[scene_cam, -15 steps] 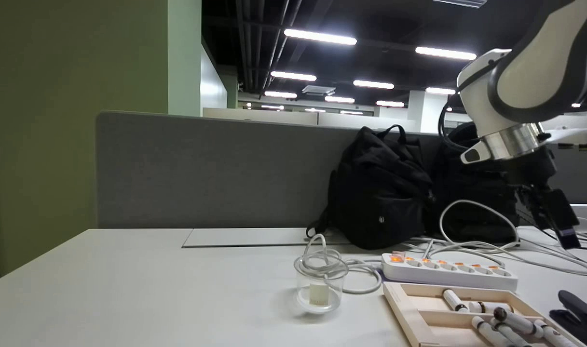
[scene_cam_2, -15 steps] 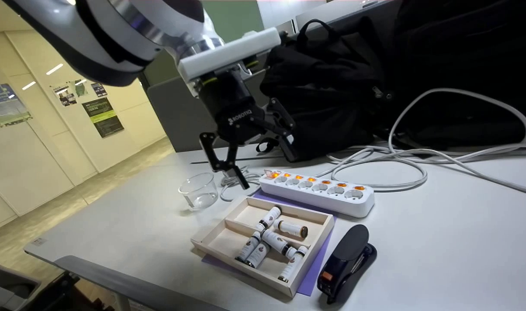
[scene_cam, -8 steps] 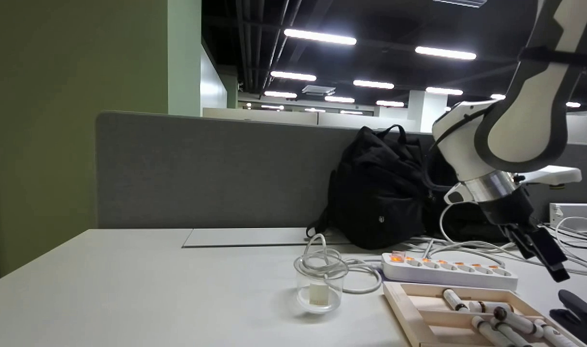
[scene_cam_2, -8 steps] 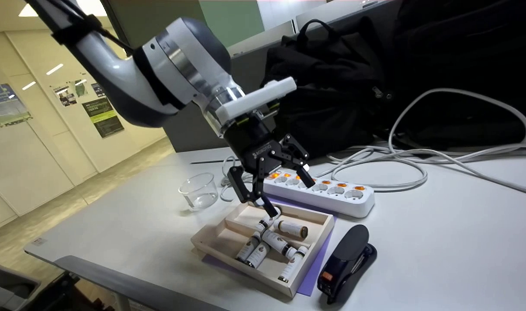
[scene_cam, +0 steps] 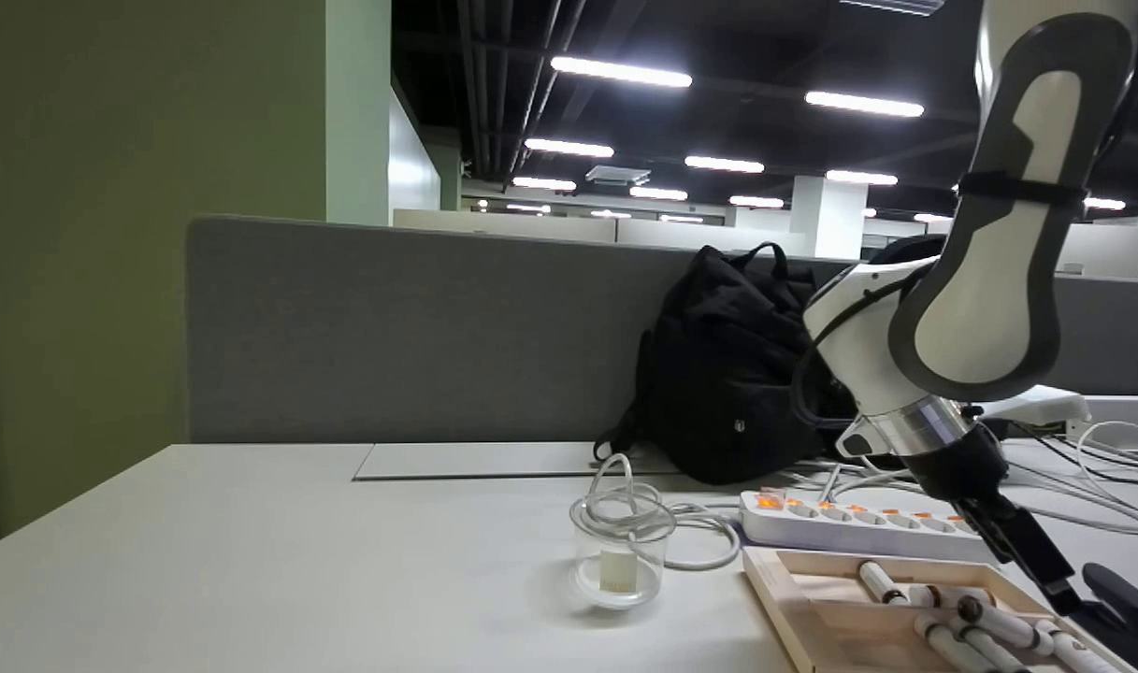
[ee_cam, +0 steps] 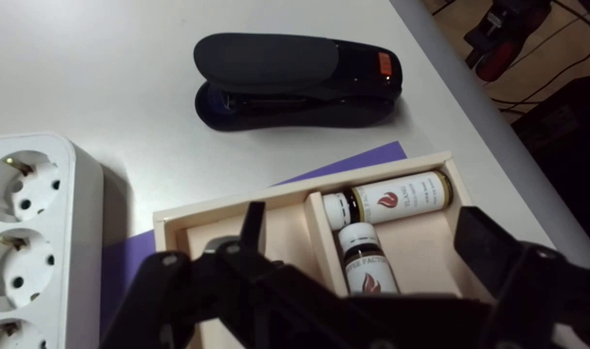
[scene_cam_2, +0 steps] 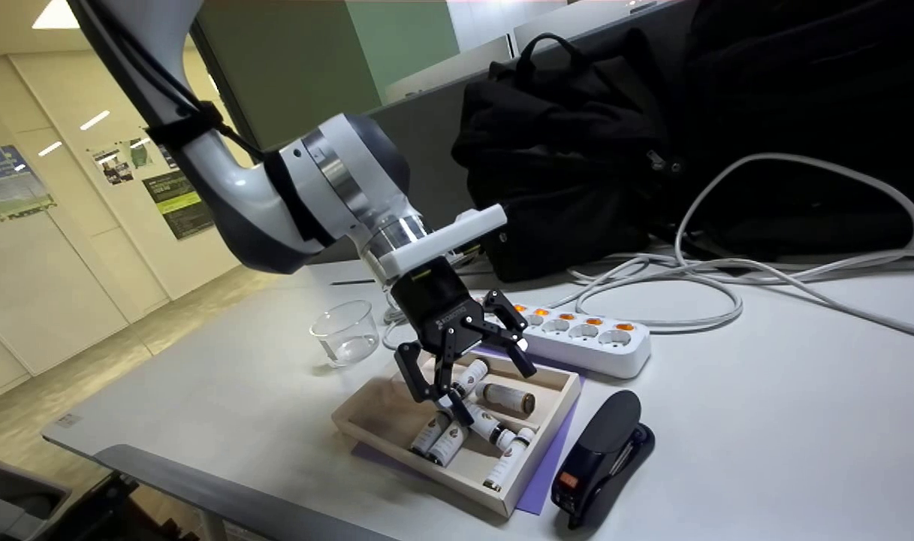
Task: Pick up a marker and put it in the transparent bowl
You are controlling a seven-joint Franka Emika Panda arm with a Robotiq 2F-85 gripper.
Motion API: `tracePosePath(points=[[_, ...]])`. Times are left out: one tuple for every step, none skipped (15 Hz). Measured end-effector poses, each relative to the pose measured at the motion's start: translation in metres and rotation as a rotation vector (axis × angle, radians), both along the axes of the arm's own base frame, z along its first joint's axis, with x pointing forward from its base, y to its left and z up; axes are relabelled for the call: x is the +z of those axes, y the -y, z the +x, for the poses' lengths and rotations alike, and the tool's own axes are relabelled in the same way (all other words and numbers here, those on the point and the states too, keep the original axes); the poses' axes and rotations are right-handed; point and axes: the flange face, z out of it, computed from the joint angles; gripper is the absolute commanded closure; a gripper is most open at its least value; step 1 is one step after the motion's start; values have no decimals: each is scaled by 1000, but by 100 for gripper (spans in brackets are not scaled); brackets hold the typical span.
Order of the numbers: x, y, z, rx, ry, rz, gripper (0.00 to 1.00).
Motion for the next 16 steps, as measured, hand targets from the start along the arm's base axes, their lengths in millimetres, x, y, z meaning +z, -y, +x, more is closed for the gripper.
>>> tracePosePath(points=[[-4,-2,0,-1,-2,1,0],[-7,-4,1,0,-4,2,0],[-10,-6,2,0,-5,4,0],[-12,-8,3,0,-4,6,25],[-13,-10,4,-2,-1,8,27],[-15,-12,5,-3,6,12,33],[-15,-15,6,-3,15,19,40],[-16,-18,8,-4,25,25,49],[-16,-21,9,-5,36,32,55],[-16,-23,11,-6,45,38,63],[-15,-26,12,-9,54,44,69],[-15,-28,12,-15,60,50,77],[-15,-31,13,-22,66,57,83],[-15,-33,14,-31,72,66,91],[-15,-34,15,-42,76,72,95],[-14,-35,15,-54,79,76,95]])
